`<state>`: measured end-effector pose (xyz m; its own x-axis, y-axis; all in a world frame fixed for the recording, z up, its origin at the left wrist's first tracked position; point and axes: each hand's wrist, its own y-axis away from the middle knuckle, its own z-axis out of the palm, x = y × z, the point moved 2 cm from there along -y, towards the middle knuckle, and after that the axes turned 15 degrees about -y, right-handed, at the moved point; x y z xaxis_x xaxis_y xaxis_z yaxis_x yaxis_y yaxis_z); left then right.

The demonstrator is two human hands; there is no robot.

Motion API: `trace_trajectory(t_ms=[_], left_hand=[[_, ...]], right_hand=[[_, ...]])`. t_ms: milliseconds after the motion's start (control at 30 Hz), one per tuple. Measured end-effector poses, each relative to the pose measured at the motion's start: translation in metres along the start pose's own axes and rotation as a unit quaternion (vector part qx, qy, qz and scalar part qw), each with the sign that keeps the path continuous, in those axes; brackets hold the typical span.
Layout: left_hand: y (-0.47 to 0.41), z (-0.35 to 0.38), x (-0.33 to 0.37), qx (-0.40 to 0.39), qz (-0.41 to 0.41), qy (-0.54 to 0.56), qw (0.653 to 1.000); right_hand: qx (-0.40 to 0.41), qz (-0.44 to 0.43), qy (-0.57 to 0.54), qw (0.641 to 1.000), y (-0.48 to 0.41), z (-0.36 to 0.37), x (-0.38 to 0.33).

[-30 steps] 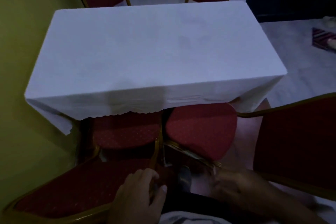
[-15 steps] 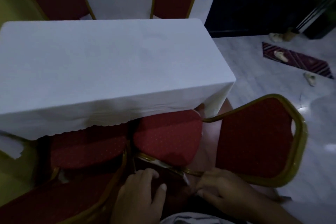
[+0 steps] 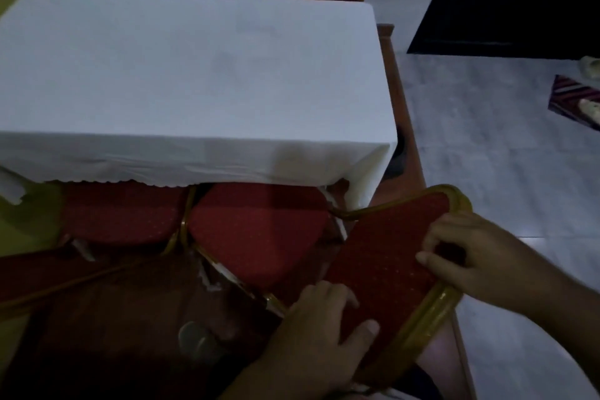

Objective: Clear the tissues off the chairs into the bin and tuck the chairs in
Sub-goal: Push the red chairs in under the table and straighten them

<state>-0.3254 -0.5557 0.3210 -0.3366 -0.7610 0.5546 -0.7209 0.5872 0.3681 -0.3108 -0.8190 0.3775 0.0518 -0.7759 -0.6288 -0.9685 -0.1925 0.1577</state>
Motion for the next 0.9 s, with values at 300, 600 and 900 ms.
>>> trace_trajectory(t_ms=[300,600,900], left_hand=[[-0.057,0.029,0.09,-0.027,-0.012,-0.043,0.999],[-0.03,0.042,0.058,-0.059,0.061,0.021,0.996],[0.013,0.005,0.012,-0.053,0.053,0.005,0.997]], right_hand=[[-0.065,-0.097,0.008,0.993,-0.028,-0.029,0.062],[-0.027,-0.065,-0.016,0.997,-0.009,-0.011,0.073],[-0.042,-0.054,-0.048,0.997,0.015,0.014,0.035]])
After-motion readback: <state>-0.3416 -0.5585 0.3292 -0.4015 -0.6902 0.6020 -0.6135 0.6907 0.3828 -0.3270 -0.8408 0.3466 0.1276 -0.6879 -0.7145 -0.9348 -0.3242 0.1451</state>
